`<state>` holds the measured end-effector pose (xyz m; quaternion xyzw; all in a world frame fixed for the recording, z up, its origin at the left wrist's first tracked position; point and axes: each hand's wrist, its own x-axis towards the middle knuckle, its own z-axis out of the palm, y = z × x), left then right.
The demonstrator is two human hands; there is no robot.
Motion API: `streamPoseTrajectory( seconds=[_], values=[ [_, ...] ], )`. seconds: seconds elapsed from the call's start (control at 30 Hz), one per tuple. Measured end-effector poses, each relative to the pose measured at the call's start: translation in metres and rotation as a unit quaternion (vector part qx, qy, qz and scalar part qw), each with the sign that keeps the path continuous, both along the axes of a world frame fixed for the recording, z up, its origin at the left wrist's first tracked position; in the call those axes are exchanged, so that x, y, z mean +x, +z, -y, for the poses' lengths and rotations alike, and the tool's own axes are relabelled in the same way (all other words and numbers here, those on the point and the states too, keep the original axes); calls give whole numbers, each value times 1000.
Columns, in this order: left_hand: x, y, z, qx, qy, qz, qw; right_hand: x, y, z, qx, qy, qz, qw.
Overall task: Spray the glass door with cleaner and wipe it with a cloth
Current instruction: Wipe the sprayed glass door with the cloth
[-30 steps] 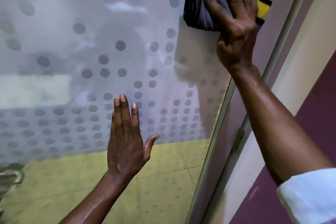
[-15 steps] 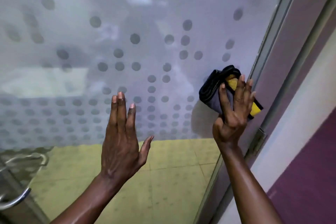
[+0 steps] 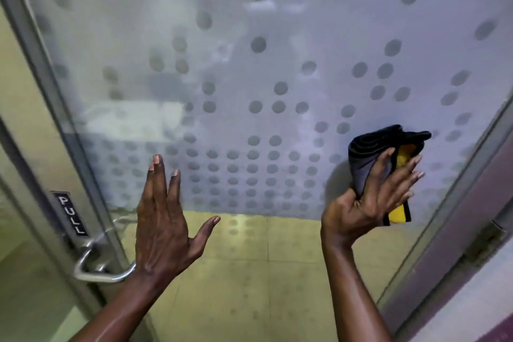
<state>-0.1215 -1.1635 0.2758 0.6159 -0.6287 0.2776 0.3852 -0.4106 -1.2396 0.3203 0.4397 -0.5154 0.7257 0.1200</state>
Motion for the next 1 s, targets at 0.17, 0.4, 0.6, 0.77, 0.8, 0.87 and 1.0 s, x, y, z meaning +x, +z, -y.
streamPoseTrajectory(
  seconds=[0.17,0.4,0.6,0.77,0.8,0.87,1.0],
  values=[
    [58,5,-15,-2,4,2,1000,95,-4,-20,8,31,-15,999],
    [133,4,-32,55,-4,35,998,240,-1,-50,36,70,-44,996],
    [169,8,-40,77,-47,104,990,320,3,-68,62,85,-59,993],
    [192,8,-42,63,-125,84,987,359,-7,-80,85,91,-111,986],
    [195,7,-43,62,-140,77,985,365,-10,-82,89,93,-121,984],
    [202,6,-43,65,-161,77,982,374,-14,-86,99,108,-129,981],
    [210,5,-50,61,-152,78,983,379,-23,-96,130,134,-182,966]
  ],
)
